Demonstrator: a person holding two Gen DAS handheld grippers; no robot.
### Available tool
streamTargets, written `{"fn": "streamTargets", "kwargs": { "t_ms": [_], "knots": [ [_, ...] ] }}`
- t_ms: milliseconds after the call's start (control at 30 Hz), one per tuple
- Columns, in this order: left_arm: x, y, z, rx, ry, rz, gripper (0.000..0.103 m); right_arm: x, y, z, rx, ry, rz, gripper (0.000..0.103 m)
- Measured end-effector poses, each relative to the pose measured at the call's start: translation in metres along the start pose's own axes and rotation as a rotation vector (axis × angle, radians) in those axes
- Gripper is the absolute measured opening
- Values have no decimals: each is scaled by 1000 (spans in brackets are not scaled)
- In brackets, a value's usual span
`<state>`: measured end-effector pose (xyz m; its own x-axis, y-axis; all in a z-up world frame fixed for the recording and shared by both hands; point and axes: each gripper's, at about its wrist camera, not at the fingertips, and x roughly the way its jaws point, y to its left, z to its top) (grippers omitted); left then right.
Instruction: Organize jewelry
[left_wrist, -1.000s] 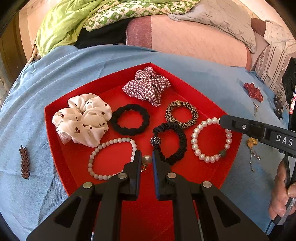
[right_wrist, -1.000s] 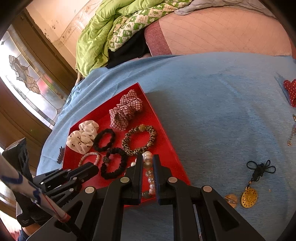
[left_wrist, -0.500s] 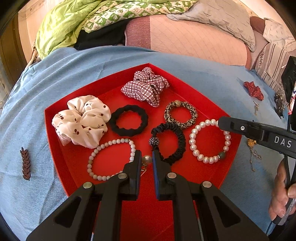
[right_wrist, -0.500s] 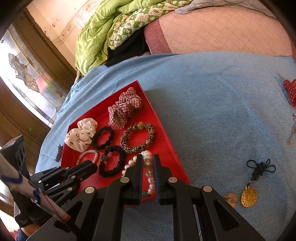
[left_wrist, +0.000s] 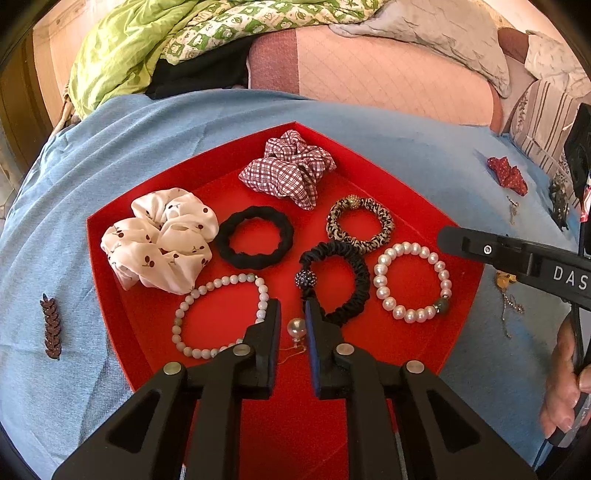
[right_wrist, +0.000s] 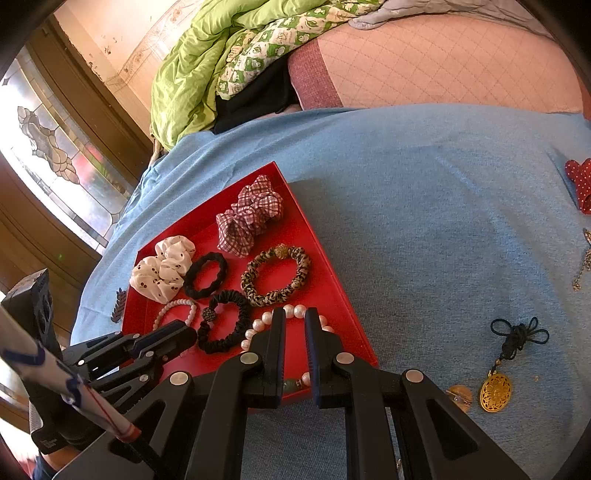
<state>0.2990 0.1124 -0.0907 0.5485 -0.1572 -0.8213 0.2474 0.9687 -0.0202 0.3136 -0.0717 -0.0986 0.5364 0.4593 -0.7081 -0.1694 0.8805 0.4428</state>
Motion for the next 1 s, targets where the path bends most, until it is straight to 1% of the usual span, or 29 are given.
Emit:
{"fn": "streamTargets", "kwargs": {
  "t_ms": [67, 200, 233, 333, 367, 600, 667, 867, 933, 1000],
  "knots": [
    [0, 0, 0, 2, -3, 5, 23, 0, 0, 0, -1, 0, 1, 12],
    [-1, 1, 1, -3, -8, 4, 26, 0, 0, 0, 0, 0, 1, 12],
    [-1, 1, 1, -3, -8, 6, 28, 0, 0, 0, 0, 0, 1, 12],
    [-3, 2, 1, -3, -16, 17, 42, -1, -1, 0, 3, -2, 1, 12],
    [-4, 3, 2, -4, -23, 22, 43, -3, -1, 1, 5, -4, 2, 12],
    [-8, 4, 4, -10, -35, 31, 46, -18, -5, 5, 29, -29, 28, 12],
    [-8, 4, 5, -9, -39, 36, 49, -21, -8, 7, 40, -35, 35, 12],
    [-10, 2, 5, -2, -46, 48, 54, -24, -11, 7, 54, -36, 48, 13],
    [-10, 2, 6, -2, -47, 54, 55, -25, -11, 7, 54, -37, 51, 13],
    [-9, 2, 7, -4, -49, 61, 59, -26, -11, 7, 54, -38, 52, 17]
  ]
}}
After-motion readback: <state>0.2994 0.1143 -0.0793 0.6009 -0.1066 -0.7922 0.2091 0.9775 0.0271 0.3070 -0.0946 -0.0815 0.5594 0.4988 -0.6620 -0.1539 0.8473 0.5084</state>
